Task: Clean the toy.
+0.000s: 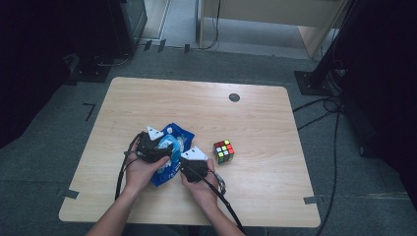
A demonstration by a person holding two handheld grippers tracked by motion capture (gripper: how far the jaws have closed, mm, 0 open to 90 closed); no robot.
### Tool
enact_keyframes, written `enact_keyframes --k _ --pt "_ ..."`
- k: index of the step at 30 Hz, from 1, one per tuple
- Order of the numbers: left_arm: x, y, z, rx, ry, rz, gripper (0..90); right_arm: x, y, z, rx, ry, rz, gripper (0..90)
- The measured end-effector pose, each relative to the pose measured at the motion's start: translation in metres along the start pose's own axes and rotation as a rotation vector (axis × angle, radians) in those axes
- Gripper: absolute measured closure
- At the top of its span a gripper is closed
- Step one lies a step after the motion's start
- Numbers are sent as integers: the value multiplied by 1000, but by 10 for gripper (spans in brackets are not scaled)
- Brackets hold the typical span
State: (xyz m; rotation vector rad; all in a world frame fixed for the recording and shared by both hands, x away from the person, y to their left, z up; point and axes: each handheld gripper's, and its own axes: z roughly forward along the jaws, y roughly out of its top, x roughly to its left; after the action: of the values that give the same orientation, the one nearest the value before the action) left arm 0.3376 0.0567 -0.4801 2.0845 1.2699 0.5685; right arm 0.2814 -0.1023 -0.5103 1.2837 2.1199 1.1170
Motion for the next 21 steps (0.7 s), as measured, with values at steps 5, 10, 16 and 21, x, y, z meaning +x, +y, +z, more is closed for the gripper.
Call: enact_keyframes --k 5,10,16,21 --pt "0 -1 8 17 4 11 390 0 -7 5 35 -13 -25 790" --pt "3 -2 3 -7 -41 16 591 2 -7 8 61 -19 -42 798" --pt "14 -6 -9 -59 -89 -8 727 1 -7 8 60 -11 -36 803" --pt "20 -16 -25 -129 -169 -31 727 0 -6 9 56 -27 -33 804"
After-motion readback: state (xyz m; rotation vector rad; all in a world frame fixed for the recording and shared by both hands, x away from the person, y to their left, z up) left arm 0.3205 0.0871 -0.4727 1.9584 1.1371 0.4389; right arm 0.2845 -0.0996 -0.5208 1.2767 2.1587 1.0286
